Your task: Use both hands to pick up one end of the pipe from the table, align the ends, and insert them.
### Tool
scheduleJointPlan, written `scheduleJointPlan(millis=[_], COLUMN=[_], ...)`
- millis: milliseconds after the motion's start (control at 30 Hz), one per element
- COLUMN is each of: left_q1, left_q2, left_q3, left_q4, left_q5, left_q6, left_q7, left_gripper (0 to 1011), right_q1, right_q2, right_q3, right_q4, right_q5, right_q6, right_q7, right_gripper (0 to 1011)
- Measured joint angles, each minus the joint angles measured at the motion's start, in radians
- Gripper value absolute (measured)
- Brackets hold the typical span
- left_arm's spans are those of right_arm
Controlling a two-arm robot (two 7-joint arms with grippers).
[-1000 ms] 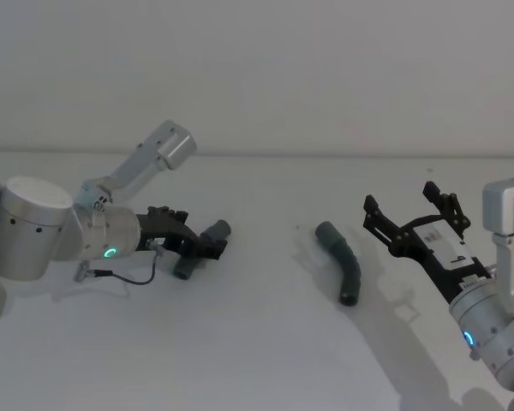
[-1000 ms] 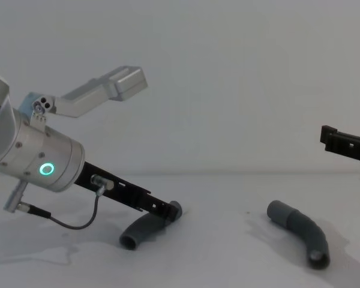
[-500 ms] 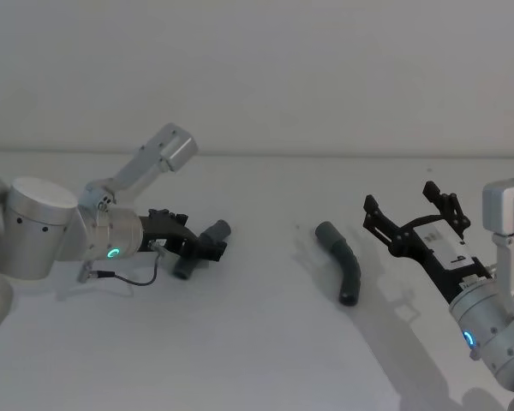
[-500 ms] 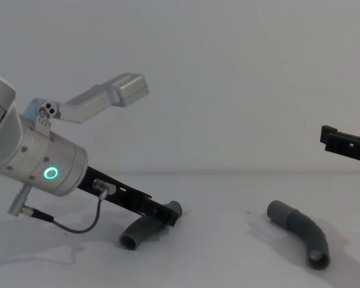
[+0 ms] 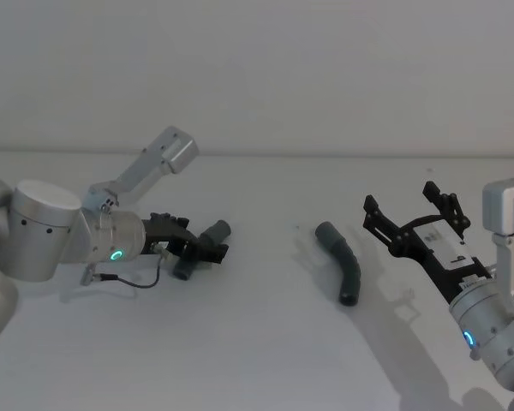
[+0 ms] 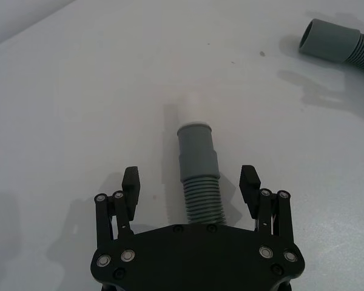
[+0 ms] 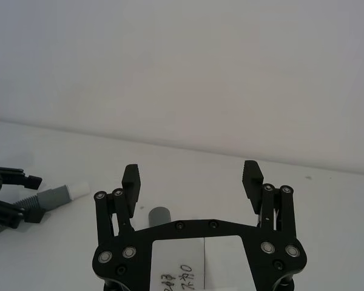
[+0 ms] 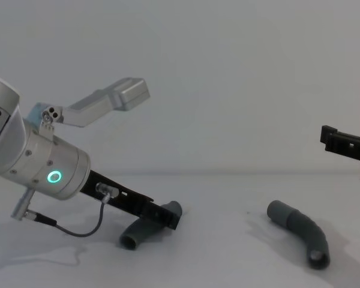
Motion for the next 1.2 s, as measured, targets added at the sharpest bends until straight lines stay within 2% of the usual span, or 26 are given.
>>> scheduleJointPlan(millis=[367, 700, 733, 767, 1133, 1200], left_q1=[0.006, 0.009, 0.009, 0.009, 0.01, 0.01], left_q2=[-0.007, -0.009, -0.009, -0.009, -0.01, -0.01], left_q3=[-0.005, -0.006, -0.007, -0.007, -0.007, -0.007], left_q4=[-0.001, -0.003, -0.003, -0.003, -0.005, -0.005], left_q5=[0.009, 0.013, 0.014, 0.014, 0.015, 0.015], left_q6=[0.013, 0.019, 0.02, 0.02, 0.022, 0.022], left_q7=[0.007, 0.009, 0.009, 0.009, 0.01, 0.01], left_gripper=[993, 762, 705, 705, 351, 343], right_q1=[0.0, 0.0, 0.0, 0.0, 0.0, 0.0], right_q2=[0.0, 0.0, 0.0, 0.0, 0.0, 0.0], right_q3=[0.0, 0.0, 0.0, 0.0, 0.0, 0.0], right_q4=[0.0, 0.0, 0.0, 0.0, 0.0, 0.0], right_q5=[0.0, 0.0, 0.0, 0.0, 0.0, 0.0], right_q6=[0.0, 0.0, 0.0, 0.0, 0.0, 0.0], right_q7=[0.0, 0.0, 0.0, 0.0, 0.0, 0.0], right_gripper=[1001, 1001, 1001, 1001, 1001, 1001])
